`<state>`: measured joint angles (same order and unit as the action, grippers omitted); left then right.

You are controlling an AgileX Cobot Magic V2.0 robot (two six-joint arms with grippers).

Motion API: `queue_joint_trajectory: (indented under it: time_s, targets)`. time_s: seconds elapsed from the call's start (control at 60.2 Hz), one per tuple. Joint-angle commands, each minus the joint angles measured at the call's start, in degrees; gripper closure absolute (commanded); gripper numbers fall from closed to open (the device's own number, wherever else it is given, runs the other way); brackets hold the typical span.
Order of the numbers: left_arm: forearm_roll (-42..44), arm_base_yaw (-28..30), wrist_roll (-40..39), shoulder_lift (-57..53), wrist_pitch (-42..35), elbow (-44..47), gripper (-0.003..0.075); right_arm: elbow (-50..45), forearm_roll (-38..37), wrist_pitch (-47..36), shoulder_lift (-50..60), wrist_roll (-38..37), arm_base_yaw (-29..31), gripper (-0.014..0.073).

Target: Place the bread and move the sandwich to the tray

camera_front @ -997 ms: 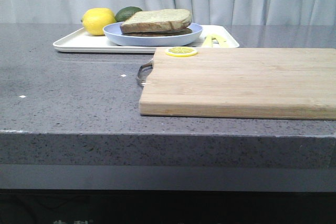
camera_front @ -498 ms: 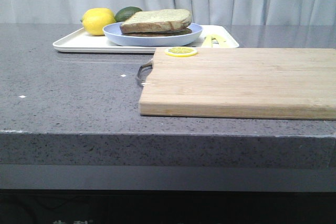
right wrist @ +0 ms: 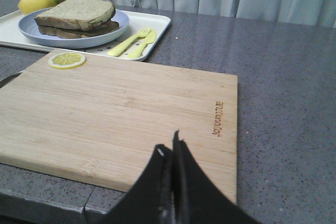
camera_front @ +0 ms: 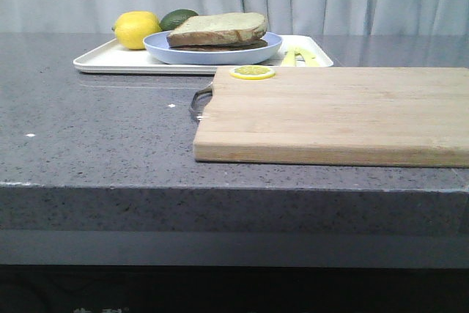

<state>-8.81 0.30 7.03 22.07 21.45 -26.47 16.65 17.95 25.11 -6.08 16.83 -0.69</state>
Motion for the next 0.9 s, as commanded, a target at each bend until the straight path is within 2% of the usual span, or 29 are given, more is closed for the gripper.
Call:
queue_joint_trajectory:
  time_s: [0.0,0.515,0.631,0.797,0.881]
  targets:
    - [-0.78,-0.17,-0.45,0.37,-4.77,-1.50,0.0739,1.45,-0.05,-4.32,-0.61,0.12,-0.10,0.0654]
    - [-0.90,-0.17,-0.45,0.37,-5.29,-1.10,0.0739,1.45,-0.05,-4.32,-0.61,0.12,-0.10,0.0654]
    - [-0.01,-0.17,-0.76,-1.91,-6.10,1.99,0.0739,1.45,-0.05,-4.32,-0.61,0.12,-0.10,0.0654]
    - [5.63,-1.97,-7.64,-9.72,-8.64,9.49,0.0739,1.45,-0.05,-4.32,-0.61,0.12,-0.10,0.0654]
    - [5.80,-2.21,-8.23,-14.50,-9.59,13.42,0.0739,1.45,-0.05,-4.32,-0.61,0.12,-0.10,0.0654]
